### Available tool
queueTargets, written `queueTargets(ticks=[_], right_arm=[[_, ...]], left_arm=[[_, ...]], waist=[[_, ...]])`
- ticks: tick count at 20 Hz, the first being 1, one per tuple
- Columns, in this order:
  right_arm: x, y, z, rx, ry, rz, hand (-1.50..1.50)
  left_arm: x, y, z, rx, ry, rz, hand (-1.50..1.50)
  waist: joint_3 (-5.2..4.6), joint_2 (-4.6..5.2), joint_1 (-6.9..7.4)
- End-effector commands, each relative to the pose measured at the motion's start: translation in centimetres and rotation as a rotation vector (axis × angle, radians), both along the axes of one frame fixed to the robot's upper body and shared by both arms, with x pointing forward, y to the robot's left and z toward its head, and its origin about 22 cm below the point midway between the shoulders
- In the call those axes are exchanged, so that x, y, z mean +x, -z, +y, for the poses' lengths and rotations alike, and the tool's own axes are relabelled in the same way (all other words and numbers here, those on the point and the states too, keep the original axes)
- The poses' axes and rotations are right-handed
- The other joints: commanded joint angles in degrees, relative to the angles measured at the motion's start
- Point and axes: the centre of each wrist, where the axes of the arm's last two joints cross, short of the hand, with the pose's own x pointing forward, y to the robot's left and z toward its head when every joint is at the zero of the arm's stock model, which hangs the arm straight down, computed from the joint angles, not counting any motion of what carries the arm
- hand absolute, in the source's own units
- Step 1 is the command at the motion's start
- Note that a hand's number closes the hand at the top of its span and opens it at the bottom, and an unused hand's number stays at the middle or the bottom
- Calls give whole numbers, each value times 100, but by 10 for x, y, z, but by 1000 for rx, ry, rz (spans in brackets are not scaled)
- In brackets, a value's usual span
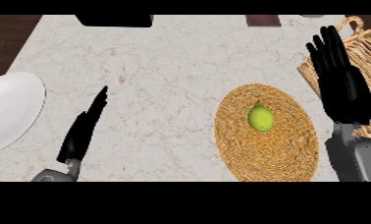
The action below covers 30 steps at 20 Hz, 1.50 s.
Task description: Pick the pear from the placemat and place it in the basket
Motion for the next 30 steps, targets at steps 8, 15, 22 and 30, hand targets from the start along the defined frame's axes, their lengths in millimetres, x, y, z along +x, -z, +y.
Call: queueTargets(ticks=[8, 15, 22, 30], right_arm=[[-7, 89, 9, 576, -306, -252, 150], [18, 65, 12, 223, -60, -146, -150], [18, 8, -99, -457, -121, 172, -150], [17, -40, -146, -608, -624, 408, -150]], left_arm=[[34, -37, 6, -38, -47, -89, 0], [40, -31, 28, -53, -46, -63, 0], [50, -46, 26, -23, -67, -63, 0], [50, -45, 29, -48, -40, -58, 0]], waist=[[67, -6, -139], [-9, -67, -167], [-21, -65, -187], [-4, -54, -140]])
